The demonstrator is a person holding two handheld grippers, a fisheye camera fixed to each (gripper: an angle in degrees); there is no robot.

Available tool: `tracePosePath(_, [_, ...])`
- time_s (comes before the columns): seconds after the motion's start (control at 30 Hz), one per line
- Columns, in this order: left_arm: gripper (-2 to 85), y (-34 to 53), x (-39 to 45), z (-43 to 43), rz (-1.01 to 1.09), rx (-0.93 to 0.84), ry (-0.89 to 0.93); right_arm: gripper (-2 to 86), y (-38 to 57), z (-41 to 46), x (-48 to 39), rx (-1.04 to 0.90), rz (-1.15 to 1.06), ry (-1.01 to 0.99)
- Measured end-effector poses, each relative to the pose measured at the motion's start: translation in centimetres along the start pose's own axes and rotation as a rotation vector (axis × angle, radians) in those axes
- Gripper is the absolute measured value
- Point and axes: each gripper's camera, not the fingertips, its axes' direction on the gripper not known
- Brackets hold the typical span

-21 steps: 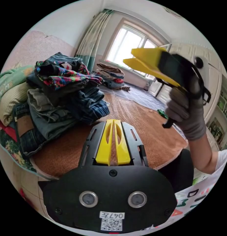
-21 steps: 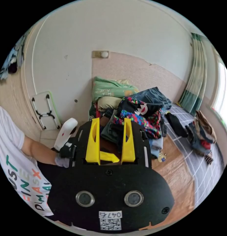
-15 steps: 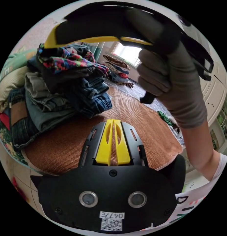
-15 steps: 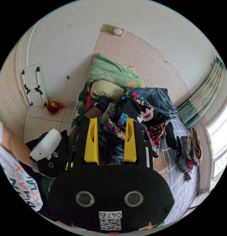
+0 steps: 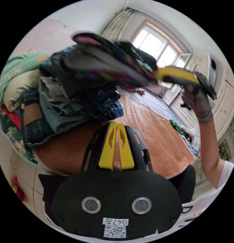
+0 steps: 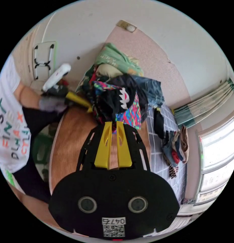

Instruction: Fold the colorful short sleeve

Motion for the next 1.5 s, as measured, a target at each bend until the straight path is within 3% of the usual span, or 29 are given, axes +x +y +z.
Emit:
tracePosePath(0.07, [-1.0, -0.2, 0.1, -1.4, -0.02, 0.09, -0.053, 2.8, 5.8, 0.0, 0.0, -0.09, 0.035, -0.137])
tracePosePath(0.2, [-0.9, -1.2, 2.1, -1.1, 0.046, 0.154, -0.114, 11.3, 14.0, 2.2, 0.2, -0.236, 0.284, -0.159])
tracePosePath(0.37, [-0.4, -3.0, 6.3, 6.0, 0.219, -0.068, 0.032, 9.0, 22.6, 3.9, -1.1, 0.0, 0.692, -0.178])
tracePosePath(0.43, [0.7, -3.6, 8.6, 8.9, 0.319, -0.146, 0.065, 8.6, 22.5, 5.0, -1.0, -0.115, 0.658, -0.169])
tracePosePath(0.5, [3.4, -4.7, 12.9, 11.8, 0.555, -0.233, 0.106, 8.0, 21.8, 5.2, -1.4, -0.227, 0.565, -0.062])
tracePosePath(0.67, [7.6, -4.5, 21.9, 13.4, 1.015, -0.288, 0.331, 6.4, 23.7, 5.7, -1.0, -0.169, 0.547, -0.136])
tracePosePath(0.77, [10.8, -3.1, 26.1, 15.3, 1.134, -0.3, 0.477, 5.5, 26.0, 6.3, 0.3, -0.198, 0.605, -0.143])
tracePosePath(0.87, [11.8, 0.0, 28.0, 18.7, 1.227, -0.347, 0.449, 4.5, 28.0, 6.0, 1.3, -0.173, 0.675, -0.135])
tracePosePath(1.03, [9.4, 1.4, 27.0, 23.5, 1.189, -0.405, 0.308, 3.8, 30.2, 5.1, 2.4, -0.09, 0.716, -0.15])
tracePosePath(1.13, [4.1, -0.4, 24.9, 24.5, 1.098, -0.379, 0.345, 3.0, 31.6, 4.4, 2.9, -0.024, 0.733, -0.181])
tracePosePath(1.23, [1.2, -3.6, 20.9, 24.9, 0.917, -0.314, 0.418, 2.2, 33.2, 4.0, 3.3, 0.035, 0.755, -0.227])
tracePosePath(1.4, [-0.2, -8.9, 9.2, 28.4, 0.411, -0.28, 0.605, 0.6, 35.2, 4.1, 3.8, 0.119, 0.772, -0.318])
tracePosePath(1.5, [-0.6, -10.1, 4.1, 30.1, 0.255, -0.266, 0.635, 0.2, 35.3, 5.0, 3.7, 0.125, 0.759, -0.357])
